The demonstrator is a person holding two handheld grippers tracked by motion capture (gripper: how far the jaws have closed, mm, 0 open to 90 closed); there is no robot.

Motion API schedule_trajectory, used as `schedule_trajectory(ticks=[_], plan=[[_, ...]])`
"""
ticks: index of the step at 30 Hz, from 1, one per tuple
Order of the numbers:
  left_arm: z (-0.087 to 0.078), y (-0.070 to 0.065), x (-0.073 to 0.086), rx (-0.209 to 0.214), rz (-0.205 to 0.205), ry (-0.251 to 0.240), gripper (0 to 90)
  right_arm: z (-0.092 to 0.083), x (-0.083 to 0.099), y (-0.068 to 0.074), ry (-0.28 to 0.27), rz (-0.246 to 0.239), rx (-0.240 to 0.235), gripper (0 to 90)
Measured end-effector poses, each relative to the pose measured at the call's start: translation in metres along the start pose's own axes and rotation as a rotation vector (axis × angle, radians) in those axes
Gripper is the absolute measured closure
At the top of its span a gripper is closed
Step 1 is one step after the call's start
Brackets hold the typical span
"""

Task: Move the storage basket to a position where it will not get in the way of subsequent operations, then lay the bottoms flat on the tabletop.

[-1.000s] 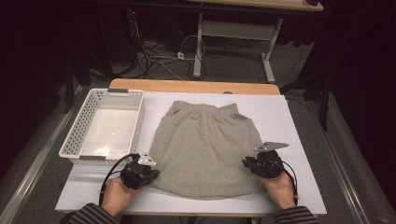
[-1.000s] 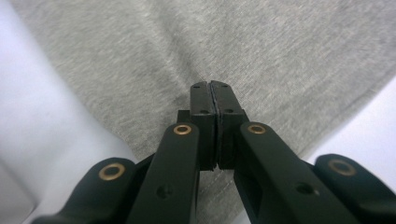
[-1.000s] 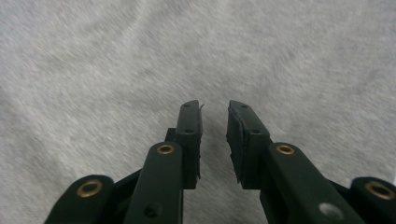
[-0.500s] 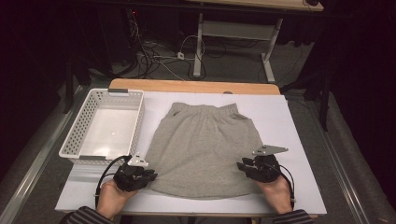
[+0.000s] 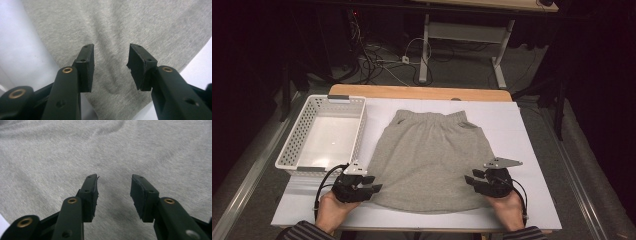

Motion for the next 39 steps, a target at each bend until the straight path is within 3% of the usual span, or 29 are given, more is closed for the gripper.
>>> schedule_trajectory(ticks=[14, 20, 26, 39], plan=[[-0.004, 0.001, -0.005, 0.004, -0.014, -0.043, 46.6, -0.003, -0.003, 0.001, -0.048, 0.004, 0.026, 47.6], [-0.005, 0.002, -0.007, -0.002, -0.007, -0.054, 45.7, -0.004, -0.002, 0.007, -0.067, 0.01, 0.008, 47.9], [-0.006, 0.001, -0.007, 0.011, -0.009, -0.066, 47.4, -0.004, -0.002, 0.011, -0.083, -0.015, 0.011, 48.1], [-0.006, 0.002, -0.01, -0.009, -0.009, -0.082, 47.1, -0.006, 0.0, 0.016, -0.097, -0.042, 0.004, 47.0]])
Point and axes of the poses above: each handheld gripper's, and its own axes: z roughly forward along the jaws, x roughly out of its underside, y roughly to its left, the point moved 10 cm from there along z, roughly forward along the jaws, and after that the axes turned 8 degrees about z, right-handed, at the moved point
